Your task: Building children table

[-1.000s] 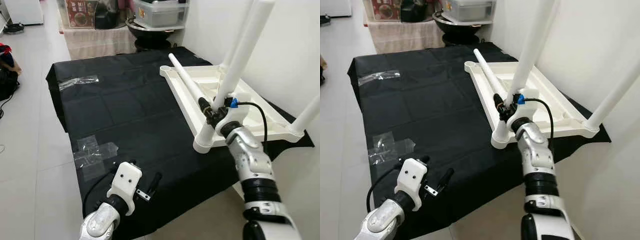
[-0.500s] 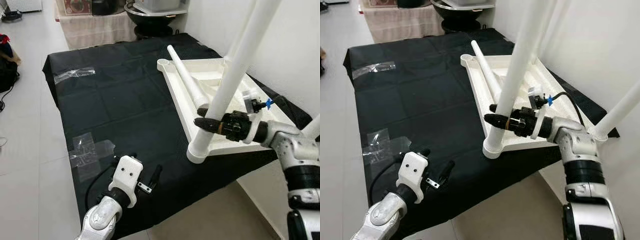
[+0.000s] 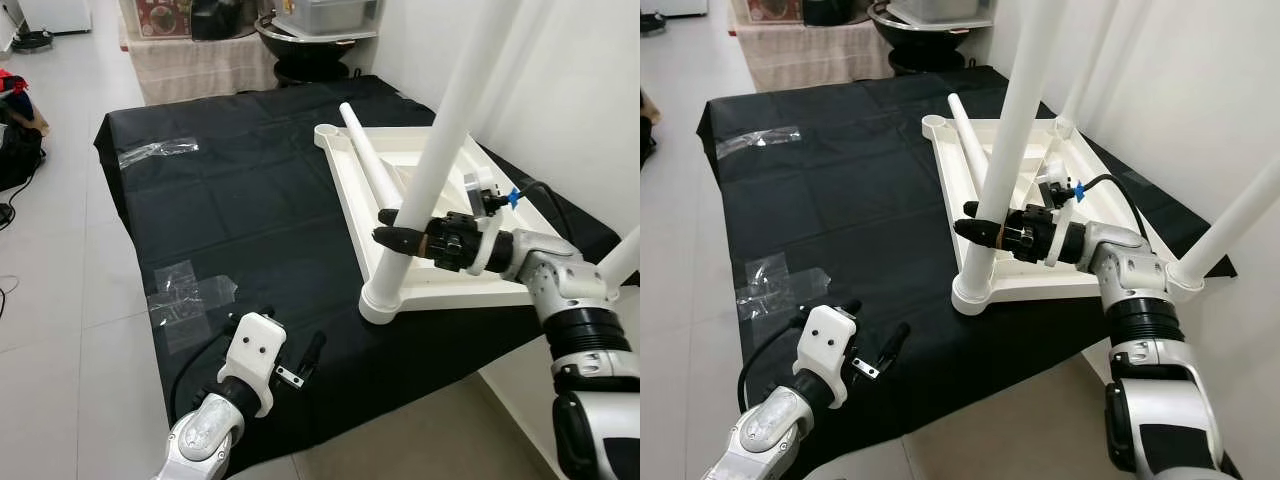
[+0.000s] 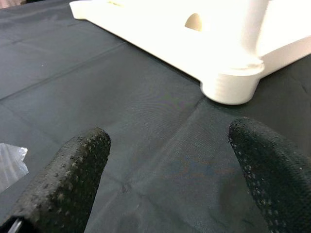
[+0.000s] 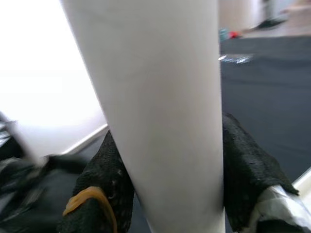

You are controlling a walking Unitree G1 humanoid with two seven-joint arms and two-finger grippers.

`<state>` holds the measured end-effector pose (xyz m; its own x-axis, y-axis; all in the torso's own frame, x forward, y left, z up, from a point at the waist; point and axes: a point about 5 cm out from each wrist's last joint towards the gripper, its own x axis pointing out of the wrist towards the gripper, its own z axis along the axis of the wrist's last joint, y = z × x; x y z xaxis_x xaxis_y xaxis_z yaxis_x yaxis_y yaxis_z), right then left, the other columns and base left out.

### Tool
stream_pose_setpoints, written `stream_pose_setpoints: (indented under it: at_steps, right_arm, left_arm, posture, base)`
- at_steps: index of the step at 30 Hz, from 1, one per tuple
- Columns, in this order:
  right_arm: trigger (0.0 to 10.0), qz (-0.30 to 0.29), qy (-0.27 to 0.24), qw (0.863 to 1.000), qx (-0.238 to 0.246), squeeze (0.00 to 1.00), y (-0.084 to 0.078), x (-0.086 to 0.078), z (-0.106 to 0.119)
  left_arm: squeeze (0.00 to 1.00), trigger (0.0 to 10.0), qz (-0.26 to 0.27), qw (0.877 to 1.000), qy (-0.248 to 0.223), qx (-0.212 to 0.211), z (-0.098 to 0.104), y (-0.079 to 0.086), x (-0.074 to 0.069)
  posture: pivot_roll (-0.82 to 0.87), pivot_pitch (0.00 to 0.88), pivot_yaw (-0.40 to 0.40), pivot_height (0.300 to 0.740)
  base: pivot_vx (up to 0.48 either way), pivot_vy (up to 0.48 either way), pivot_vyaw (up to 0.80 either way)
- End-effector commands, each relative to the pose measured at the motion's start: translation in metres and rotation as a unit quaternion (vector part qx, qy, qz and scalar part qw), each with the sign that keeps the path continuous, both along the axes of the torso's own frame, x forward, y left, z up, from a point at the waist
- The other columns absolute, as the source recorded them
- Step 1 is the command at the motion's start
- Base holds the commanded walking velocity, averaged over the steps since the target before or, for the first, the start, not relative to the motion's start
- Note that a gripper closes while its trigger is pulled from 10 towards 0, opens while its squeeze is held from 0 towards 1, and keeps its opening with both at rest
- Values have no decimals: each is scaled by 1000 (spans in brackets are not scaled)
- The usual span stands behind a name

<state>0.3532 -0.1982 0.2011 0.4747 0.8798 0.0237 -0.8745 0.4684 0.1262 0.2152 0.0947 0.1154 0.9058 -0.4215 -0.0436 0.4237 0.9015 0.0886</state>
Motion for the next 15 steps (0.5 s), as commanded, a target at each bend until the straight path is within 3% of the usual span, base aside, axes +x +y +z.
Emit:
stream_pose_setpoints:
  at_steps: [1, 2, 3, 5, 6, 8, 10, 11, 12, 13, 15]
  right_arm:
    - [0, -77, 1, 997, 10, 0, -10, 8, 2]
    - [0, -155, -9, 988, -1, 0, -10, 14, -1]
    - [0, -155, -9, 988, -1, 0, -10, 14, -1]
    - [0, -238, -9, 971, -15, 0, -10, 19, -6]
    - [0, -238, -9, 971, -15, 0, -10, 19, -6]
    - [0, -380, -5, 924, -46, 0, -17, 22, -15]
    - [0, -483, -16, 872, -77, 0, -26, 18, -19]
    - [0, -507, -21, 858, -80, 0, -28, 16, -20]
    - [0, -542, -24, 836, -79, 0, -30, 12, -20]
    - [0, -542, -24, 836, -79, 0, -30, 12, -20]
    - [0, -609, -24, 790, -67, 0, -32, 5, -19]
  left_arm:
    - [0, 10000, -2, 1000, 4, 1, -2, -1, -1]
    - [0, 10000, -2, 1000, 5, 1, -3, -1, 0]
    - [0, 10000, -2, 1000, 5, 1, -3, -1, 0]
    - [0, 10000, -4, 1000, 5, 1, -3, -1, -1]
    - [0, 10000, -4, 1000, 5, 1, -3, -1, -1]
    - [0, 10000, -4, 1000, 5, 2, -3, -1, -1]
    - [0, 10000, -5, 1000, 5, 2, -3, -1, -1]
    - [0, 10000, -5, 1000, 5, 2, -3, -1, -2]
    - [0, 10000, -5, 1000, 5, 1, -3, -1, -2]
    - [0, 10000, -5, 1000, 5, 1, -3, -1, -2]
    - [0, 10000, -5, 1000, 5, 2, -3, -1, -2]
  posture:
    - [56, 33, -77, 740]
    - [54, 33, -75, 740]
    - [54, 33, -75, 740]
    - [53, 32, -74, 740]
    - [53, 32, -74, 740]
    - [52, 31, -74, 740]
    - [50, 27, -75, 740]
    - [50, 27, -75, 740]
    - [49, 27, -74, 740]
    - [49, 27, -74, 740]
    - [53, 25, -77, 740]
  base:
    - [0, 0, 0]
    - [0, 0, 0]
    - [0, 0, 0]
    - [0, 0, 0]
    - [0, 0, 0]
    - [0, 0, 0]
    - [0, 0, 0]
    - [0, 0, 0]
    - [0, 0, 0]
    - [0, 0, 0]
    - [0, 0, 0]
